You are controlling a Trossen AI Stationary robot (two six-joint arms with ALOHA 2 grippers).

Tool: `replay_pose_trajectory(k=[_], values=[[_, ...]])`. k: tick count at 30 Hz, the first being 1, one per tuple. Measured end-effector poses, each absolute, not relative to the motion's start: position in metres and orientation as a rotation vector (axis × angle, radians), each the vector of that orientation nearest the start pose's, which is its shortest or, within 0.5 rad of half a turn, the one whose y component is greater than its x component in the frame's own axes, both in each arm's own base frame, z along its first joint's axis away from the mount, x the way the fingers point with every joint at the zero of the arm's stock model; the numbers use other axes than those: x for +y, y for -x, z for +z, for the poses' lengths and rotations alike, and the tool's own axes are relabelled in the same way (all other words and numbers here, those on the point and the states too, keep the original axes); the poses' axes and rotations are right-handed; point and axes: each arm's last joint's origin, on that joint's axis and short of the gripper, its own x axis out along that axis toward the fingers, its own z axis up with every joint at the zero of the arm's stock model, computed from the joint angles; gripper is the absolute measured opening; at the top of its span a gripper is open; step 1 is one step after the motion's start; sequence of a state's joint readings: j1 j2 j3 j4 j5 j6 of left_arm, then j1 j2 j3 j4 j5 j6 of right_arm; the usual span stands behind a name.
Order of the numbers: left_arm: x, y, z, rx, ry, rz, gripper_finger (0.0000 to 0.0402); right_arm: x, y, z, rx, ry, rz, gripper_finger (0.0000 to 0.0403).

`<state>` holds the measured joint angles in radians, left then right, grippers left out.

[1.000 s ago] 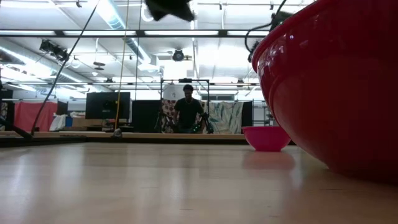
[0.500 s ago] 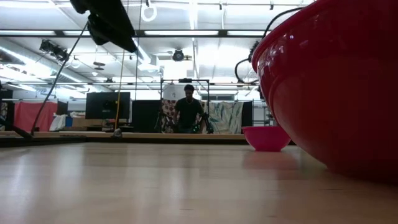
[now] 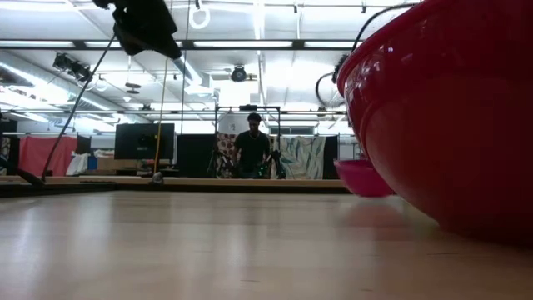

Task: Nest bowls inside each other
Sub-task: Stack the pink bowl on top of the blue bowl

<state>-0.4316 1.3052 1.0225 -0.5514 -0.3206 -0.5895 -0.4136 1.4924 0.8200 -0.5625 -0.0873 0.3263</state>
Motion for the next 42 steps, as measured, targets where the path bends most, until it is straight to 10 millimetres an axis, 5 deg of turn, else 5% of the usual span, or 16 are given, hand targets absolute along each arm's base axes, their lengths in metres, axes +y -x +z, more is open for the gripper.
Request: replay_pose_trajectory(k=[9, 18, 24, 31, 42], values=[[-0.107, -0.256, 0.291, 0.612, 0.183, 0.028, 0.0192, -0.085, -0.217, 0.245, 0.987, -0.565, -0.337, 0.0018], [-0.096, -0.262, 0.293, 0.588, 0.168, 0.056, 0.0192, -0.031, -0.189, 0.300, 0.898, -0.536, 0.023, 0.0024], [-0.087, -0.265, 0.293, 0.584, 0.179, 0.090, 0.0192, 0.017, -0.195, 0.295, 0.997, -0.514, 0.165, 0.0024], [-0.078, -0.268, 0.293, 0.581, 0.188, 0.120, 0.0192, 0.065, -0.221, 0.273, 1.069, -0.468, 0.140, 0.0025], [-0.064, -0.273, 0.294, 0.556, 0.193, 0.166, 0.0192, 0.104, -0.248, 0.213, 1.282, -0.391, 0.000, 0.0025]])
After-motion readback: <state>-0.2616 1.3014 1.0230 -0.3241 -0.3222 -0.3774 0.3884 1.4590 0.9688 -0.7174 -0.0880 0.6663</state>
